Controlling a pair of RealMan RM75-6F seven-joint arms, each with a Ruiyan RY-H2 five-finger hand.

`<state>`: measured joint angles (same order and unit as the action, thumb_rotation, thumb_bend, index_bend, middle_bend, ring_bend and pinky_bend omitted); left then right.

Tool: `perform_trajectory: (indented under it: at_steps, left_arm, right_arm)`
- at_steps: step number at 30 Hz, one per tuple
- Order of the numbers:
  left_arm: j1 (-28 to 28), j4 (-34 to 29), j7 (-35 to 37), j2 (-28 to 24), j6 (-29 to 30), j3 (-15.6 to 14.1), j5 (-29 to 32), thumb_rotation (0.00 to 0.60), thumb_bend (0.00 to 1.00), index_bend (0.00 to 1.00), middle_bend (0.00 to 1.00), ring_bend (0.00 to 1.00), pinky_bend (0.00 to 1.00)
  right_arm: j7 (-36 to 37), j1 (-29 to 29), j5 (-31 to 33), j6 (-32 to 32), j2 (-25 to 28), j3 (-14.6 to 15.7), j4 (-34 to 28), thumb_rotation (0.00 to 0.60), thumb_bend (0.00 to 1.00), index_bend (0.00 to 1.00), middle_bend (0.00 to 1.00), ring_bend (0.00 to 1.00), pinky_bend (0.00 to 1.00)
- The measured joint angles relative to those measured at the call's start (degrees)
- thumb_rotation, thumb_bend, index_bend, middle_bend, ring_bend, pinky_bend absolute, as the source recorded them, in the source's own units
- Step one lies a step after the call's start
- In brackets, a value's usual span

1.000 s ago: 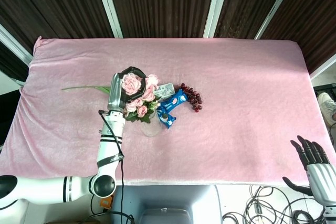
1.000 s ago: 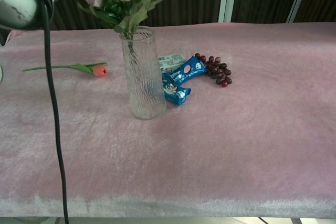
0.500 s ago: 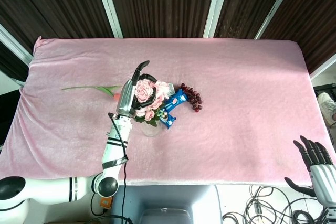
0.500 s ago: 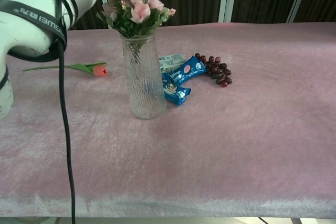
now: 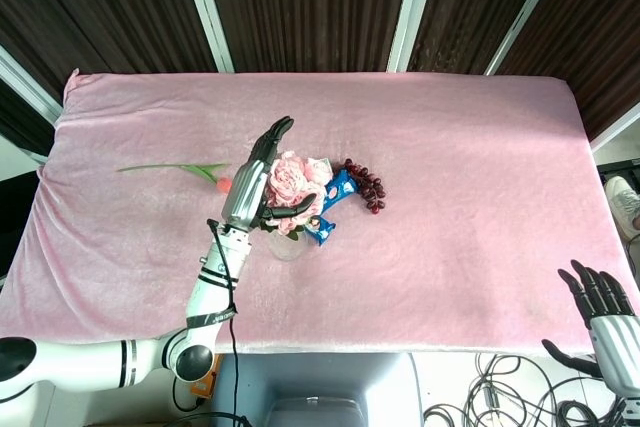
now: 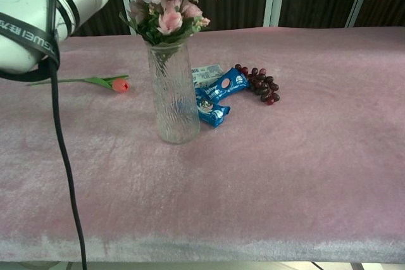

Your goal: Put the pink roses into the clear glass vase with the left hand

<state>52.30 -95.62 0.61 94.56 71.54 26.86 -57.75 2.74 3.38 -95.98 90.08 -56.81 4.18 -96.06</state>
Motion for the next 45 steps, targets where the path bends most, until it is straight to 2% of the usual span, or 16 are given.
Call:
perform_trajectory:
  at_steps: [8,14,18,20,22,25,30,34,37,39,45]
  left_arm:
    - [-3.09,-5.29,-0.19,-4.65,0.84,-0.94,-4.25,0.52,0.2,0.0,0.0,0.0,0.0]
    - [-7.51,-9.06,-0.14,-11.1,2.77,-4.23,-11.04,0.514,0.2,0.0,0.0,0.0,0.0]
    - [-11.68,-10.59,-0.84,-17.87,3.82,-9.27,-17.39,0.573,0.21,0.0,0.0,0.0,0.01]
    - [-14.54,-10.48,-2.25,-22.17,4.76,-13.03,-21.47,0.595,0.22,0.0,0.0,0.0,0.02]
    - [-18.02,-9.23,-4.93,-26.02,6.29,-17.11,-25.09,0.6,0.23,0.0,0.0,0.0,0.01]
    - [-23.12,-5.22,-9.08,-28.13,8.84,-22.19,-27.84,0.6,0.26,0.0,0.0,0.0,0.0]
    - [-27.82,6.05,-9.32,-25.33,13.32,-26.02,-31.58,0.6,0.27,0.0,0.0,0.0,0.0]
    - [-31.87,19.11,-6.54,-19.23,16.59,-28.53,-33.55,0.6,0.27,0.0,0.0,0.0,0.0]
    - [-33.88,26.18,-5.2,-16.16,16.59,-30.27,-34.04,0.6,0.29,0.0,0.0,0.0,0.01]
    - [-34.53,27.81,-4.69,-15.39,15.82,-30.68,-33.89,0.6,0.29,0.0,0.0,0.0,0.01]
    - [-36.1,26.55,-4.77,-13.51,14.69,-30.81,-34.22,0.6,0.29,0.0,0.0,0.0,0.0]
  right_arm:
    - [-0.52,0.09,-0.06,-0.24,-0.18,0.1,0.07,0.6,0.3,0.0,0.0,0.0,0.0]
    - [-1.22,0.23,-0.16,-0.02,-0.47,0.08,-0.08,0.6,0.3,0.0,0.0,0.0,0.0]
    - [-1.94,0.05,0.12,-0.77,-0.77,0.04,-0.28,0.6,0.3,0.0,0.0,0.0,0.0]
    - [-2.43,-0.07,0.45,-1.14,-0.91,-0.02,-0.42,0.6,0.3,0.0,0.0,0.0,0.0]
    - [-2.94,-0.17,0.8,-1.47,-1.08,-0.13,-0.6,0.6,0.3,0.0,0.0,0.0,0.0]
    - [-4.05,-0.37,1.29,-2.05,-1.44,-0.32,-0.9,0.6,0.3,0.0,0.0,0.0,0.0]
    - [-6.44,-0.65,1.77,-2.93,-2.35,-0.46,-1.49,0.6,0.3,0.0,0.0,0.0,0.0]
    - [-7.82,-0.92,3.0,-3.73,-3.04,-0.9,-1.85,0.6,0.3,0.0,0.0,0.0,0.0]
    - [-8.91,-1.25,3.72,-4.45,-3.49,-1.22,-2.09,0.6,0.3,0.0,0.0,0.0,0.0]
    - [-9.6,-1.35,3.6,-4.61,-3.73,-1.18,-2.15,0.6,0.3,0.0,0.0,0.0,0.0]
    - [-10.08,-1.39,3.8,-4.77,-3.92,-1.13,-2.09,0.6,0.3,0.0,0.0,0.0,0.0]
